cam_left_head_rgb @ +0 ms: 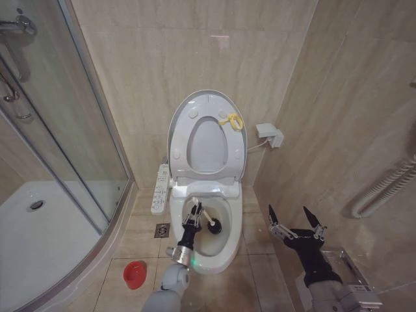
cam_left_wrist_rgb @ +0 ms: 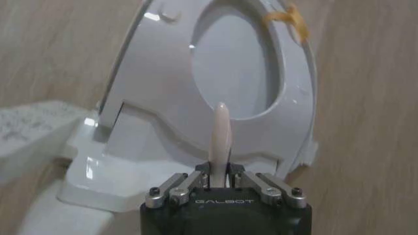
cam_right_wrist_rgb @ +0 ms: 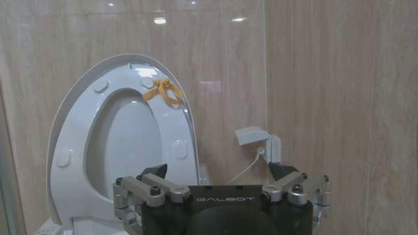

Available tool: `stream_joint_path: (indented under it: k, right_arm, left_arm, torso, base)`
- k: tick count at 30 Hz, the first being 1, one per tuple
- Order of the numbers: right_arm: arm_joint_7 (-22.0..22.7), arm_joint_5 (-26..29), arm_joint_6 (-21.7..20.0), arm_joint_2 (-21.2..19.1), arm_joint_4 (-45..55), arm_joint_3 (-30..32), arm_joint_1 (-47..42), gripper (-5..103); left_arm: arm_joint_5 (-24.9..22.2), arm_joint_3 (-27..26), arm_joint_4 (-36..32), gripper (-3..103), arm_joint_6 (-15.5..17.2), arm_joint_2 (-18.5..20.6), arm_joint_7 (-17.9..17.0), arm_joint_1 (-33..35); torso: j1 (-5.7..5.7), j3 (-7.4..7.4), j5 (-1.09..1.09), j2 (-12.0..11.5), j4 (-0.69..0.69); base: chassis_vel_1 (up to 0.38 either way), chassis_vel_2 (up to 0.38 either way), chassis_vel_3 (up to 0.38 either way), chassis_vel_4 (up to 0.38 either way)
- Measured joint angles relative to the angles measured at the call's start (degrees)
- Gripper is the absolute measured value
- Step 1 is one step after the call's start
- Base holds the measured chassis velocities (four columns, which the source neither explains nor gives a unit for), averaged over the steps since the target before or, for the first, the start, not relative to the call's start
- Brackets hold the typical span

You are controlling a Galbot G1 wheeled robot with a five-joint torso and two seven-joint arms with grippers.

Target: Open the toilet lid, clean the toilet bowl with a toilet brush, close the toilet lid, and flush.

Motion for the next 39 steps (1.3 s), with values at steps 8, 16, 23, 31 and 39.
stream_joint_path:
  k: [8,16,23,31,39]
  right_arm:
    - [0.01,0.0,0.0,0.0,0.0,0.0,0.0,100]
    - [0.0,0.0,0.0,0.0,0.0,0.0,0.0,100]
    - [-0.01,0.0,0.0,0.0,0.0,0.0,0.0,100]
    - [0.0,0.0,0.0,0.0,0.0,0.0,0.0,100]
    - [0.0,0.0,0.0,0.0,0.0,0.0,0.0,100]
  left_arm:
    - [-11.29,3.62,-3.28,18,-0.02,0.31,1.26,-0.95]
    - [-8.57,3.88,-0.5,18,0.63,-0.98,0.62,-0.65]
    - [3.99,0.96,-1.34,18,-1.0,1.7,-1.11,-0.65]
    - [5.39,-0.92,0.29,18,1.59,6.65,-4.25,-0.64]
    - [-9.27,1.97,-6.42,18,4.17,8.66,-2.14,1.26]
  torso:
    - [0.0,0.0,0.01,0.0,-0.03]
    - [0.0,0.0,0.0,0.0,-0.01]
    - [0.0,0.01,-0.01,0.0,-0.02]
    - [0.0,0.0,0.0,0.0,-0.01]
    - [0.0,0.0,0.01,0.0,0.0]
  base:
    - [0.0,0.0,0.0,0.0]
    - [0.0,0.0,0.0,0.0]
    - [0.0,0.0,0.0,0.0]
    - [0.0,0.0,0.0,0.0]
    - [0.0,0.0,0.0,0.0]
